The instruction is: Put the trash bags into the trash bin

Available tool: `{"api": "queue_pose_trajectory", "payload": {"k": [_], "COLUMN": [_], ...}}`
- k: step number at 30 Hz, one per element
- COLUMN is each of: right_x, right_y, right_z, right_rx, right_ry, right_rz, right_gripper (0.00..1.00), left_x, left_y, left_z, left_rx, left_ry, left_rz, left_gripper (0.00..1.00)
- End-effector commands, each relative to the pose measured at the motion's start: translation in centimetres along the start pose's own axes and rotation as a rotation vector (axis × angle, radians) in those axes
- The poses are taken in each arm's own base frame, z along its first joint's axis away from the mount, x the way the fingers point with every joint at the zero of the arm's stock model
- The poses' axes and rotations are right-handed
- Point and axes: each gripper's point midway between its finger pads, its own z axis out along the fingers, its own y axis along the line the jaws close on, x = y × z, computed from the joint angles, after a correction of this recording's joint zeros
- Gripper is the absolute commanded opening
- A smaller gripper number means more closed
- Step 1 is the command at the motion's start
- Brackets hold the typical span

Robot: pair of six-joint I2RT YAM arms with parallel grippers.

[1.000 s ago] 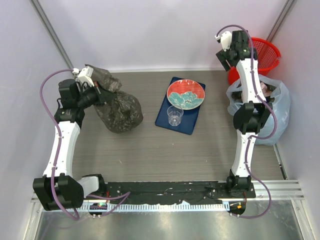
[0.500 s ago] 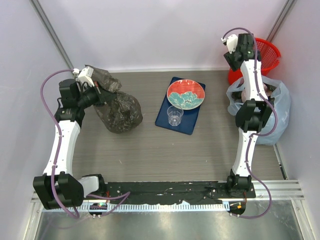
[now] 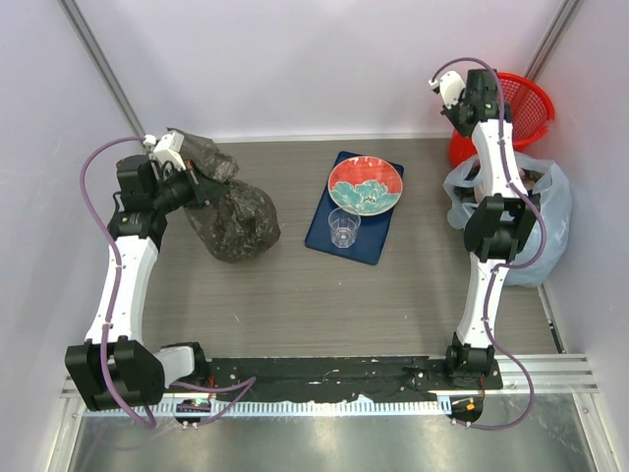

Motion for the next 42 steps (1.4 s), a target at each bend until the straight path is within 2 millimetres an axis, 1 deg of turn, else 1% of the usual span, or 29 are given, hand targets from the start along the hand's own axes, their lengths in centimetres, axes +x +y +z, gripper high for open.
{"api": "queue_pose_trajectory", "payload": {"k": [1, 5, 8, 9, 11, 12, 13, 14, 16, 17, 18, 19, 20, 21, 22, 23, 24, 25, 26, 27, 28, 29, 30, 32, 33, 34, 36, 41, 42], "right_x": [-4.2, -6.9, -9.5, -10.8, -12.7, -13.8, -14.5, -16.3, -18.0, -19.3, -20.0, -20.9, -21.4, -22.4, -22.7, -22.3, -22.5, -22.2, -21.2, -20.6, -20.0, -18.5, -17.4, -15.4, -13.9, -13.1, -10.7, -7.7, -7.3], "right_y": [-1.2, -2.3, -2.0, -2.1, -1.3, -1.4, -1.0, 0.4, 0.9, 2.2, 2.7, 2.7, 3.4, 4.8, 5.1, 6.4, 8.7, 9.7, 10.1, 12.3, 13.1, 13.6, 14.7, 17.0, 17.9, 19.2, 20.5, 23.7, 24.5], "right_z": [-3.3, -5.6, -7.7, -9.3, -10.9, -12.8, -13.6, -15.1, -18.0, -19.4, -20.6, -23.2, -24.6, -26.4, -28.8, -30.0, -31.4, -32.4, -35.5, -35.9, -37.3, -39.3, -39.6, -41.2, -42.6, -43.6, -45.2, -48.4, -48.4], "right_rx": [-0.002, 0.019, -0.007, -0.017, -0.044, -0.042, -0.062, -0.082, -0.089, -0.113, -0.125, -0.126, -0.145, -0.173, -0.178, -0.221, -0.272, -0.296, -0.311, -0.369, -0.392, -0.407, -0.438, -0.525, -0.567, -0.609, -0.667, -0.851, -0.876], "right_ry": [-0.182, -0.293, -0.383, -0.435, -0.496, -0.538, -0.566, -0.611, -0.675, -0.714, -0.741, -0.79, -0.818, -0.851, -0.88, -0.873, -0.883, -0.888, -0.909, -0.899, -0.908, -0.91, -0.887, -0.863, -0.867, -0.869, -0.846, -0.829, -0.818], "right_rz": [0.017, 0.047, 0.056, 0.055, 0.056, 0.065, 0.06, 0.041, 0.026, 0.008, -0.001, -0.008, -0.017, -0.029, -0.037, -0.059, -0.086, -0.11, -0.131, -0.156, -0.176, -0.21, -0.222, -0.231, -0.241, -0.263, -0.279, -0.331, -0.343], "right_gripper": [0.01, 0.01, 0.01, 0.01, 0.01, 0.01, 0.01, 0.01, 0.01, 0.01, 0.01, 0.01, 0.01, 0.01, 0.01, 0.01, 0.01, 0.01, 0.01, 0.01, 0.01, 0.01, 0.01, 0.01, 0.01, 0.01, 0.01, 0.01, 0.01], "left_x": [-1.7, -1.8, -2.0, -2.0, -2.2, -2.2, -2.3, -2.3, -2.5, -2.5, -2.6, -2.7, -2.8, -2.7, -3.0, -3.1, -3.3, -3.6, -3.9, -4.2, -4.4, -4.6, -5.0, -5.1, -5.3, -5.3, -5.3, -5.2, -5.5], "left_y": [-0.4, -0.2, -0.2, -0.1, -0.1, 0.0, 0.0, 0.2, 0.3, 0.4, 0.5, 0.5, 0.6, 0.8, 0.8, 0.8, 0.8, 0.7, 0.6, 0.5, 0.5, 0.5, 0.4, 0.3, 0.4, 0.4, 0.5, 1.0, 0.9], "left_z": [-0.3, -0.3, -0.4, -0.4, -0.4, -0.4, -0.5, -0.4, -0.5, -0.5, -0.5, -0.5, -0.5, -0.4, -0.5, -0.5, -0.4, -0.4, -0.3, -0.2, -0.1, 0.0, -0.1, 0.1, 0.1, 0.2, 0.3, 0.7, 0.6], "left_rx": [0.002, -0.002, -0.004, -0.008, -0.009, -0.011, -0.012, -0.017, -0.02, -0.021, -0.022, -0.025, -0.027, -0.028, -0.029, -0.027, -0.025, -0.023, -0.017, -0.012, -0.012, -0.008, -0.004, 0.009, 0.006, 0.01, 0.009, 0.003, 0.001], "left_ry": [-0.041, -0.043, -0.05, -0.049, -0.054, -0.053, -0.055, -0.054, -0.059, -0.058, -0.059, -0.062, -0.064, -0.06, -0.065, -0.067, -0.072, -0.077, -0.087, -0.092, -0.093, -0.094, -0.101, -0.094, -0.096, -0.097, -0.096, -0.082, -0.087], "left_rz": [0.044, 0.052, 0.052, 0.051, 0.052, 0.052, 0.054, 0.05, 0.054, 0.053, 0.051, 0.049, 0.05, 0.047, 0.046, 0.048, 0.051, 0.05, 0.056, 0.062, 0.06, 0.065, 0.075, 0.089, 0.093, 0.097, 0.096, 0.084, 0.097], "left_gripper": [0.0, 0.0, 0.0, 0.0, 0.0, 0.0, 0.0, 0.0, 0.0, 0.0, 0.0, 0.0, 0.0, 0.0, 0.0, 0.0, 0.0, 0.0, 0.0, 0.0, 0.0, 0.0, 0.0, 0.0, 0.0, 0.0, 0.0, 0.0, 0.0]}}
